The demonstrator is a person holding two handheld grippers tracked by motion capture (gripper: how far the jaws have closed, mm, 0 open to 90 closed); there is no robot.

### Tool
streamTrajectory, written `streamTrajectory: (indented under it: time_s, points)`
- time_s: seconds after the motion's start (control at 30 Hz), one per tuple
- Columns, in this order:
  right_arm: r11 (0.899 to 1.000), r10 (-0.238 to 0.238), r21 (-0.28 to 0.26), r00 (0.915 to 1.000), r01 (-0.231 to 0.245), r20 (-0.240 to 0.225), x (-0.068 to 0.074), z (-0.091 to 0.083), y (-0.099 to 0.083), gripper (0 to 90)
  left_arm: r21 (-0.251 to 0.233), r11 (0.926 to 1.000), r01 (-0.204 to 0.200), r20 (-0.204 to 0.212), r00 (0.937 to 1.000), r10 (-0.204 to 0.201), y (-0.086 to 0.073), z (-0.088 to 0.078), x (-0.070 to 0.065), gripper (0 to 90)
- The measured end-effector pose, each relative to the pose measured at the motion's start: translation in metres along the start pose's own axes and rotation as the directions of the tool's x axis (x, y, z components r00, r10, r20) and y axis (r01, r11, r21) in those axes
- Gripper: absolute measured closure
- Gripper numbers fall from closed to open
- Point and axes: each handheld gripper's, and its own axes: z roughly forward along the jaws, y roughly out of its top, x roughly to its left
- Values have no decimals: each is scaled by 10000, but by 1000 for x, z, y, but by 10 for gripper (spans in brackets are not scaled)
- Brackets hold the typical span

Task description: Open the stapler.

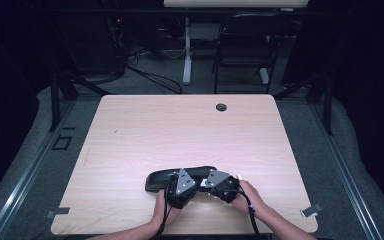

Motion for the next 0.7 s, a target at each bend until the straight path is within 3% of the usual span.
streamTrajectory:
  time_s: [0.53,0.57,0.7]
  points:
    - [9999,-85,65,10000,86,-34,0,0,0,900,-213,9998,-34,-50,10000,33,5,-4,1,900]
    - [10000,-76,63,10000,76,-30,0,0,0,900,-207,9998,-53,-187,9998,49,5,-4,1,900]
    - [10000,-35,5,10000,35,-28,1,0,0,900,-188,9998,-54,-41,10000,53,6,-5,2,900]
